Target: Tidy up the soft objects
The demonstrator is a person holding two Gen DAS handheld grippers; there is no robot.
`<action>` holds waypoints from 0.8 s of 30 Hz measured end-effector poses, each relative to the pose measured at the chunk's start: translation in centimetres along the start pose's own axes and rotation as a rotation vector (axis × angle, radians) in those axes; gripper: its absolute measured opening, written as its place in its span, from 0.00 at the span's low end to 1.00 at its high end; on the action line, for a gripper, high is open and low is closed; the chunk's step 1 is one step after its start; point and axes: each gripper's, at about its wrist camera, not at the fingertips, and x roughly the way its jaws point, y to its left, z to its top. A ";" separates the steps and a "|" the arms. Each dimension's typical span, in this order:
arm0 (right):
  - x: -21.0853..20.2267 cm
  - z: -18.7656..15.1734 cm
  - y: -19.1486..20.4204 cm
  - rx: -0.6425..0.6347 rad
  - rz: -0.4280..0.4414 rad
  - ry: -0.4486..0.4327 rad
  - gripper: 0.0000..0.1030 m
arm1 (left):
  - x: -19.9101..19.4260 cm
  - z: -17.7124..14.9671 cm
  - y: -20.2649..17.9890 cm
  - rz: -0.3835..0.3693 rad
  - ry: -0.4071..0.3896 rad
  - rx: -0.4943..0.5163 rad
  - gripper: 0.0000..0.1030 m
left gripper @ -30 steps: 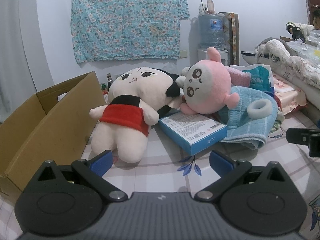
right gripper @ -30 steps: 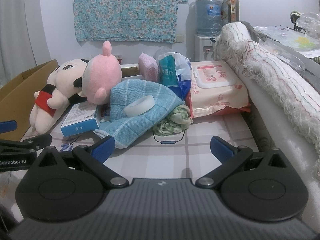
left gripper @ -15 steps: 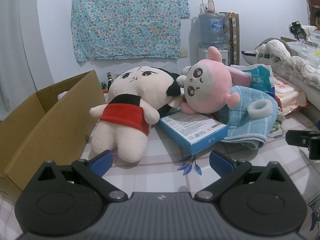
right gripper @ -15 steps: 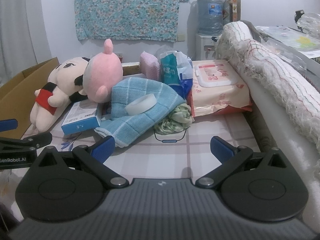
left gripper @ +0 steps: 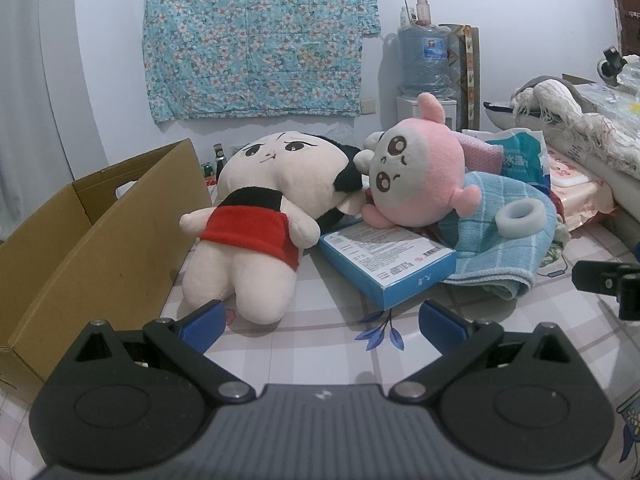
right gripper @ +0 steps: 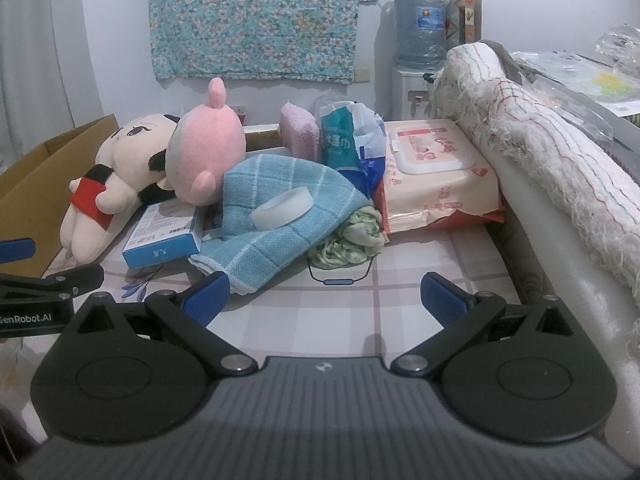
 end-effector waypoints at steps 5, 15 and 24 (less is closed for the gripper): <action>0.0 0.1 -0.1 0.004 -0.001 -0.004 0.99 | 0.1 -0.1 0.1 0.009 0.002 0.003 1.00; -0.1 0.1 -0.2 0.004 -0.008 -0.009 0.99 | 0.0 0.3 0.5 0.009 0.001 -0.014 1.00; -0.1 0.1 -0.2 0.005 -0.009 -0.009 0.99 | 0.1 0.3 0.1 0.011 0.005 0.000 1.00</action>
